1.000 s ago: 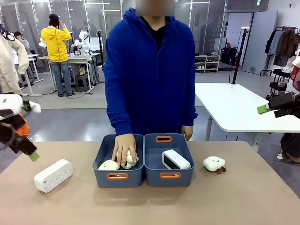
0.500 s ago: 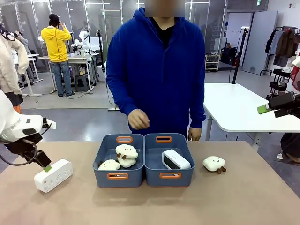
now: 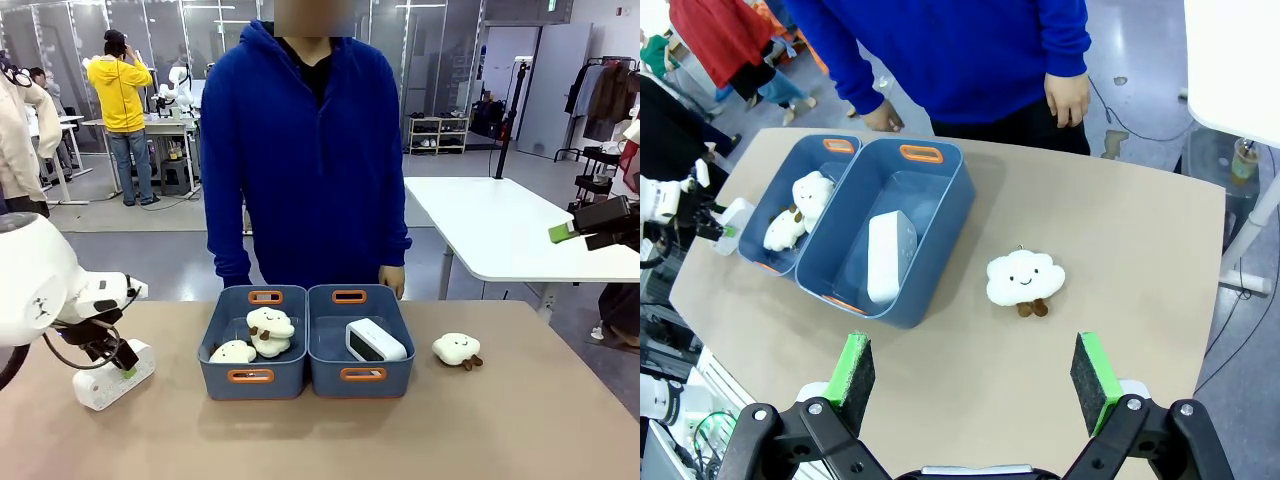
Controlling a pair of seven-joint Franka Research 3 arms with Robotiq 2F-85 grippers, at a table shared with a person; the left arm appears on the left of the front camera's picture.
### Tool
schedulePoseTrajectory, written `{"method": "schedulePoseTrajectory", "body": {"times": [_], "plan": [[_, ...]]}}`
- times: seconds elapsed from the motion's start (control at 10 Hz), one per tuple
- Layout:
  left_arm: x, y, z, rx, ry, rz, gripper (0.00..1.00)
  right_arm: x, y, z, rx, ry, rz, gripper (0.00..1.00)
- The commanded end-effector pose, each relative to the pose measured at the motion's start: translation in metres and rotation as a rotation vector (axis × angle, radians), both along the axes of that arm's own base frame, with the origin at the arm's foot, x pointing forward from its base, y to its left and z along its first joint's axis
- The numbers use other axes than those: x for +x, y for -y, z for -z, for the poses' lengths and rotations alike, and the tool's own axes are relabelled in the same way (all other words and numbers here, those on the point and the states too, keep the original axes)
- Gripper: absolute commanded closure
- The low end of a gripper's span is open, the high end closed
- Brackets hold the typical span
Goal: Sort the digital clocks into the basket.
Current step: Pick up the Digital clock from the table and place it into the empty Plastic storage basket.
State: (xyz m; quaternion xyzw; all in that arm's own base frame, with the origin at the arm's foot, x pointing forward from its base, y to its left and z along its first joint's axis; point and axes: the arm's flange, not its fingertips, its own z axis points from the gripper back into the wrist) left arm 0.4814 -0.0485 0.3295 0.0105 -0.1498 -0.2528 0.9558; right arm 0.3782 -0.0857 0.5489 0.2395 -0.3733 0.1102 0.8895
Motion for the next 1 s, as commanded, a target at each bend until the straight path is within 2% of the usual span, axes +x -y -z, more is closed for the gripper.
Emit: {"method": "schedulePoseTrajectory", "body": {"times": [0.0,0.1,0.2,0.3,0.4,0.5,0.7,0.8,0.9], "plan": [[0.009,0.005,0.003,-0.026,-0.030,-0.012,0.59,0.000,-0.003,-0.001,0.002,-0.012,0.021,0.00],[0.007,0.006,0.002,-0.035,-0.062,-0.017,1.00,0.000,-0.003,-0.001,0.002,-0.012,0.021,0.00],[0.009,0.008,0.003,-0.060,-0.091,-0.030,0.64,0.000,-0.003,-0.001,0.002,-0.012,0.021,0.00],[0.007,0.010,-0.003,-0.071,-0.115,-0.045,1.00,0.000,-0.003,-0.001,0.002,-0.012,0.021,0.00],[0.005,0.014,-0.018,-0.086,-0.134,-0.052,0.87,0.000,-0.003,-0.001,0.002,-0.012,0.021,0.00],[0.004,0.022,-0.050,-0.114,-0.115,-0.087,1.00,0.000,-0.003,-0.001,0.002,-0.012,0.021,0.00],[0.003,0.061,-0.174,-0.208,0.112,-0.047,1.00,0.000,-0.003,-0.001,0.002,-0.012,0.021,0.00],[0.010,0.091,-0.215,-0.232,0.130,-0.027,1.00,0.000,-0.003,-0.001,0.002,-0.012,0.021,0.00],[0.018,0.129,-0.235,-0.292,0.111,0.015,1.00,0.000,-0.003,-0.001,0.002,-0.012,0.021,0.00]]}}
